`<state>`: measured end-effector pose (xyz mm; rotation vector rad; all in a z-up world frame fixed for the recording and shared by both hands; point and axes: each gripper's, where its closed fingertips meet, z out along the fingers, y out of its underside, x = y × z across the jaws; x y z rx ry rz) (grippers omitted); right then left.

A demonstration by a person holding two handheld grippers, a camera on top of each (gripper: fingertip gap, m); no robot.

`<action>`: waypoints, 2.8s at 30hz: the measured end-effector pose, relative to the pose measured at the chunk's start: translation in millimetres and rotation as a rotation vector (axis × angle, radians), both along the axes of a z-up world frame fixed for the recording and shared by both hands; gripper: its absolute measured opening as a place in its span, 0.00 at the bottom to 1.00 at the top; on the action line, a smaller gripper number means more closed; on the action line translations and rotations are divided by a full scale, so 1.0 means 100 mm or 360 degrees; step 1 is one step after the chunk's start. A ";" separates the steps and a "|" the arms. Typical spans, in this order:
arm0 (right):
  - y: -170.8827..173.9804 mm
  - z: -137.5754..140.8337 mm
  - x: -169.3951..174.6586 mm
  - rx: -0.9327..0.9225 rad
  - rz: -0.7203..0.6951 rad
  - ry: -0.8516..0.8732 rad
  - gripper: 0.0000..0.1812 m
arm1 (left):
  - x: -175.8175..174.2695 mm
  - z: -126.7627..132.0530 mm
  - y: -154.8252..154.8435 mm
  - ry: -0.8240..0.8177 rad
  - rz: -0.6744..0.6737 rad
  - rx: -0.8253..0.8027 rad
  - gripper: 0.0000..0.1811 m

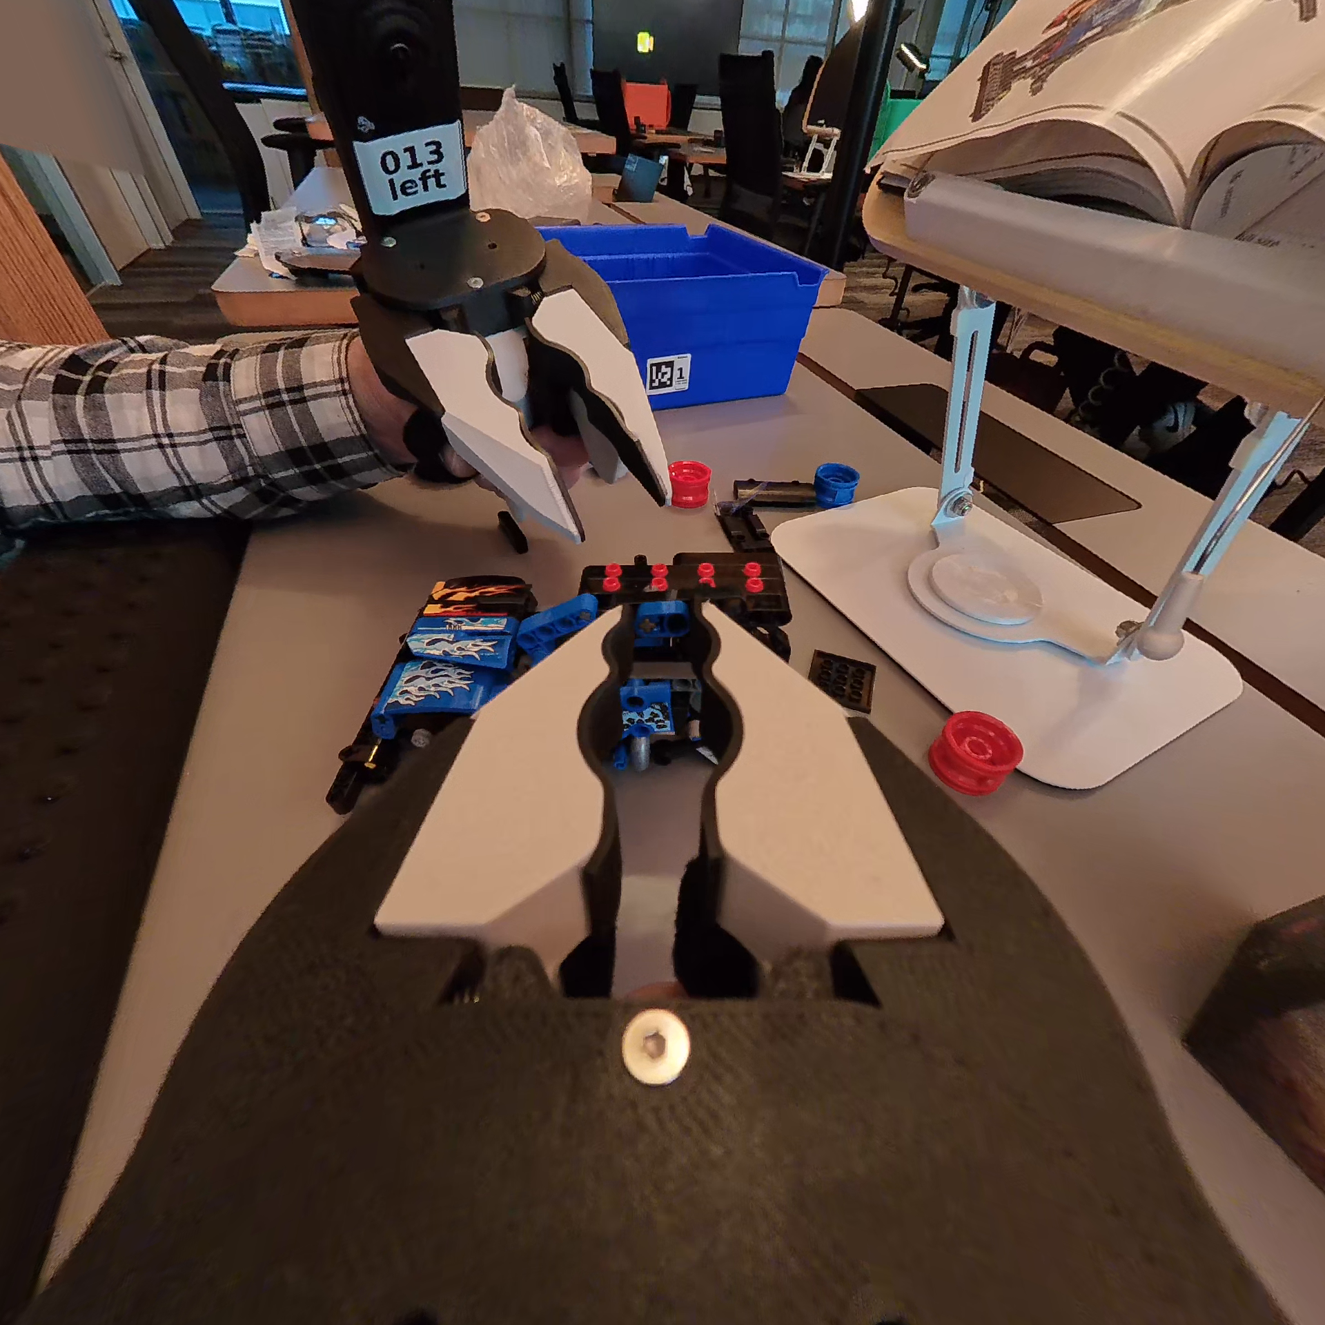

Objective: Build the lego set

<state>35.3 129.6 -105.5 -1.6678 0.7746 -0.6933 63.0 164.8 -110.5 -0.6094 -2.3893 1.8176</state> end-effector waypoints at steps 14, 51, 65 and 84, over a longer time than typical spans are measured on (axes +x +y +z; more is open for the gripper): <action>0.07 -0.08 -0.05 -0.0067 0.0066 0.0066 0.07 | -0.08 -0.10 0.03 0.0054 -0.0086 0.0083 0.16; 0.35 -0.23 -0.03 0.0635 0.0152 0.0776 0.11 | -0.23 -0.21 -0.06 0.1176 -0.0213 0.0512 0.09; 0.36 -0.20 0.03 0.0858 0.0141 0.0841 0.04 | -0.24 -0.14 -0.09 0.1261 -0.0251 0.0445 0.07; 0.38 -0.04 -0.18 0.0686 0.0270 0.0701 0.03 | -0.43 0.06 -0.07 0.1271 -0.0348 0.0348 0.06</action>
